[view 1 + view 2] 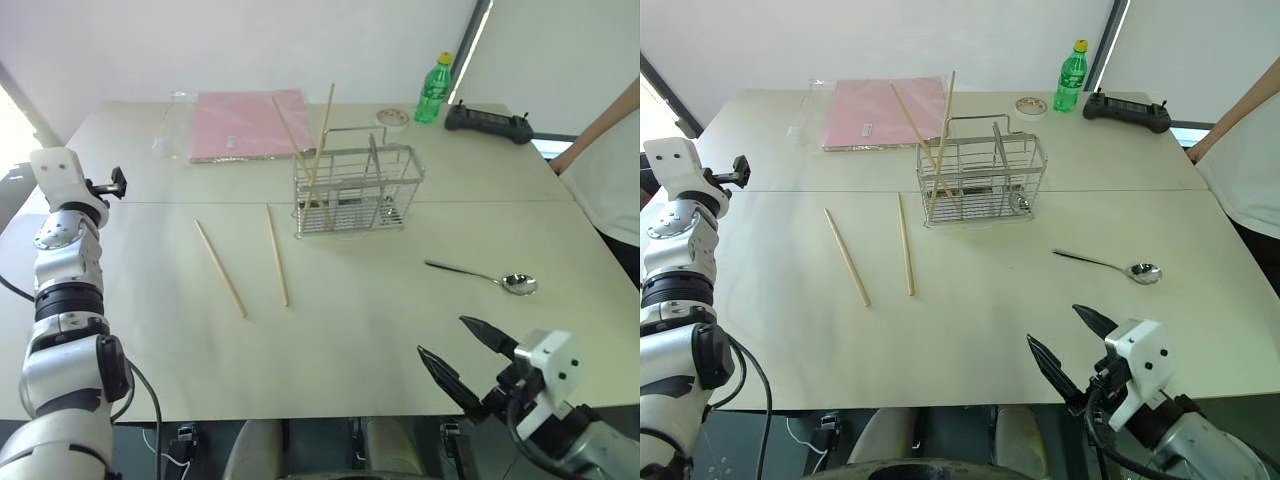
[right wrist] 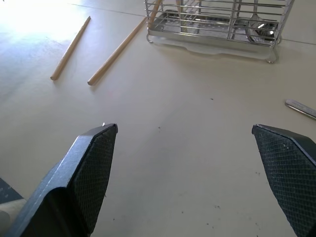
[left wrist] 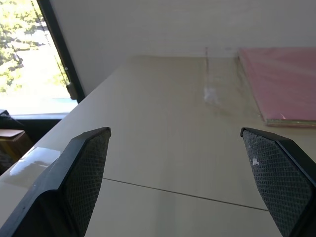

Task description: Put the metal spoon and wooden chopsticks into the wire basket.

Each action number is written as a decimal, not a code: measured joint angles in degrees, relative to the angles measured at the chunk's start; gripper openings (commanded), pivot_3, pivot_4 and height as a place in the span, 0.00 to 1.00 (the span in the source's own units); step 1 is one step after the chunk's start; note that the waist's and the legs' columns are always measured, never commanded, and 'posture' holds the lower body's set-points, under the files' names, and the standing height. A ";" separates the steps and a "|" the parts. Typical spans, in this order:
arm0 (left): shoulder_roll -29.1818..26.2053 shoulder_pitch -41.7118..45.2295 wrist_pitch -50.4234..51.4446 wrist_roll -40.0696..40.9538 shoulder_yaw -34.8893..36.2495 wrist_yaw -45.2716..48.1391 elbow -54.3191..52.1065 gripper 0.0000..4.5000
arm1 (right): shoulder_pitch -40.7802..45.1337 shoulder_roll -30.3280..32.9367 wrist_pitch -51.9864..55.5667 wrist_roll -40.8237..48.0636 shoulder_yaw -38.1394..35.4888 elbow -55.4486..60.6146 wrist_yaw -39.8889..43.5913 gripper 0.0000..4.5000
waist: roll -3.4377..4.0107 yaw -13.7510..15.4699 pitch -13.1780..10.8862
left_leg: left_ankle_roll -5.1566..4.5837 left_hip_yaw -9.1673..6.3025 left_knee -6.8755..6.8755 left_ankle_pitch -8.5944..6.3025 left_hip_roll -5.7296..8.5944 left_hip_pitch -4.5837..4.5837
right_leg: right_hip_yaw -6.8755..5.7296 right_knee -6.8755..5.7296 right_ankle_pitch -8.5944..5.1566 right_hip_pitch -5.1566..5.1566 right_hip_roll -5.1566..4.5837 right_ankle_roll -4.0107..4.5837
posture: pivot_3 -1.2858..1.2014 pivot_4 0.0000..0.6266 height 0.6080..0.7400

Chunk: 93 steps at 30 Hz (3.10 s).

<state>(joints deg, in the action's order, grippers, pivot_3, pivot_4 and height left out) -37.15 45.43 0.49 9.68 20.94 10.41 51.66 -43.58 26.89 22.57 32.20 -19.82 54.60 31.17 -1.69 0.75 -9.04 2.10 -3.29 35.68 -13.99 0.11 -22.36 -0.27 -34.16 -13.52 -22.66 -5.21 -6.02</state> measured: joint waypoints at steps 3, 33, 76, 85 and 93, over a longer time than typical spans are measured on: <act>0.00 0.00 -0.04 -0.14 0.01 0.01 0.03 0.99 | -1.20 -0.59 -2.27 -0.65 -0.50 -2.00 1.50 1.00 | 0.00 0.04 0.00 | 0.00 0.00 0.00 0.00 0.00 0.00 | 0.00 0.00 0.00 0.00 -0.01 0.00 | 0.52 0.24 0.86; -0.20 -3.52 22.66 12.61 -2.40 25.53 -20.82 0.99 | 14.28 14.58 6.64 7.49 -13.86 -6.00 1.62 1.00 | 0.00 -0.13 -0.09 | -0.01 0.02 0.32 0.01 0.00 -0.01 | 0.01 -0.05 0.03 0.12 0.01 0.07 | 0.52 0.24 0.86; -9.05 -6.13 51.19 37.16 -22.11 57.49 -70.20 0.99 | 55.58 25.56 -4.06 -14.21 10.46 -72.55 27.01 1.00 | 0.50 -0.51 -0.43 | -0.08 -0.01 0.39 0.02 0.02 0.00 | 0.07 -0.07 0.02 0.19 0.16 0.09 | 0.52 0.24 0.86; -8.80 -4.46 51.88 38.45 -21.76 55.26 -70.26 1.00 | 58.75 24.88 -2.01 -15.92 11.61 -78.55 26.42 0.48 | 0.50 -0.70 -0.43 | -0.08 -0.02 0.40 0.02 0.02 0.04 | 0.08 -0.11 0.02 0.21 0.17 0.08 | 0.52 0.24 0.86; -8.83 -4.33 51.95 39.64 -21.63 54.05 -70.26 1.00 | 58.80 24.51 -1.58 -15.76 11.58 -78.52 26.54 0.48 | 0.50 -1.00 -0.43 | -0.08 -0.05 0.44 0.02 0.03 0.05 | 0.08 -0.11 0.02 0.28 0.18 0.07 | 0.52 0.24 0.86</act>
<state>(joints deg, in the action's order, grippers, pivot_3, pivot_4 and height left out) -45.97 41.10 52.44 49.31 -0.69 64.45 -18.60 15.22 51.40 20.99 16.44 -8.24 -23.92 57.70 -1.19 -0.25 -9.47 2.02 -3.34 36.12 -13.97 0.14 -22.31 -0.20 -34.27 -13.50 -22.38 -5.03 -5.96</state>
